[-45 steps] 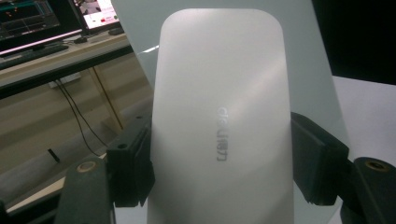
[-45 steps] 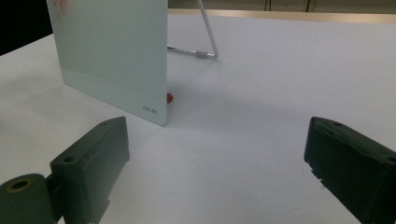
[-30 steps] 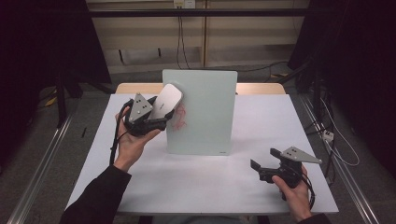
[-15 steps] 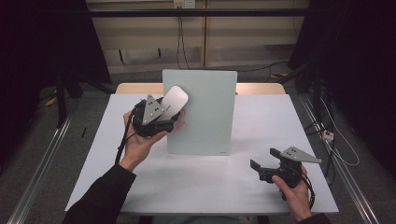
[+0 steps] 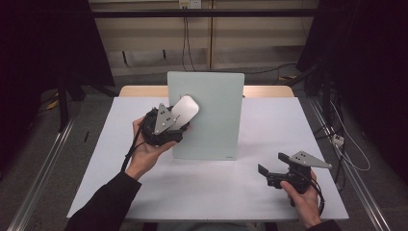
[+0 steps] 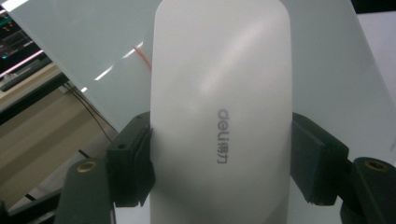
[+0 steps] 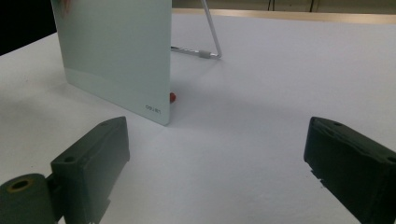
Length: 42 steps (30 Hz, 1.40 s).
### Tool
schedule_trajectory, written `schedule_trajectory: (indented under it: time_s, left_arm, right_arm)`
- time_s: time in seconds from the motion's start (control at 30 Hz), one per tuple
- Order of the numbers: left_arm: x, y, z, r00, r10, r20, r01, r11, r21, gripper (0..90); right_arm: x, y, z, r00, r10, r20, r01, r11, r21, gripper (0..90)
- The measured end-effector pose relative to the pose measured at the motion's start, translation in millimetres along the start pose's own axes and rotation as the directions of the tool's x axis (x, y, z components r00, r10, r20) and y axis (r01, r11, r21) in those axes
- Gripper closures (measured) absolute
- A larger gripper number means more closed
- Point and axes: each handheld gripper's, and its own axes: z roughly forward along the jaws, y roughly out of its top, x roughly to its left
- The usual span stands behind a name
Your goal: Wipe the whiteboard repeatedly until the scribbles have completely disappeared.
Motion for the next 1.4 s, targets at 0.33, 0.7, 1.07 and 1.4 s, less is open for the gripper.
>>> schedule_trajectory:
  time_s: [0.33, 0.7, 1.07, 1.4]
  left_arm:
    - [4.9, 8.8, 0.5, 0.9966, -0.01, -0.082, 0.007, 0.9994, -0.035, 31.1]
    - [-26.9, -20.5, 5.3, 0.9993, 0.032, 0.019, -0.033, 0.9988, 0.037, 31.1]
    - [-1.7, 0.6, 1.0, 0.9999, -0.013, -0.009, 0.013, 0.9999, -0.005, 31.1]
    - [22.3, 18.9, -2.6, 0.997, -0.051, -0.058, 0.048, 0.9972, -0.058, 31.1]
  right_arm:
    - [0.2, -0.1, -0.7, 1.0, -0.003, -0.003, 0.003, 1.0, -0.001, 7.0]
    - [0.9, 0.0, 0.1, 0.9999, -0.01, -0.006, 0.01, 1.0, 0.001, 7.0]
    - [0.2, 0.2, -0.5, 1.0, -0.001, -0.004, 0.001, 1.0, -0.002, 7.0]
    - [0.0, 0.1, -0.5, 1.0, 0.0, -0.005, 0.0, 1.0, -0.001, 7.0]
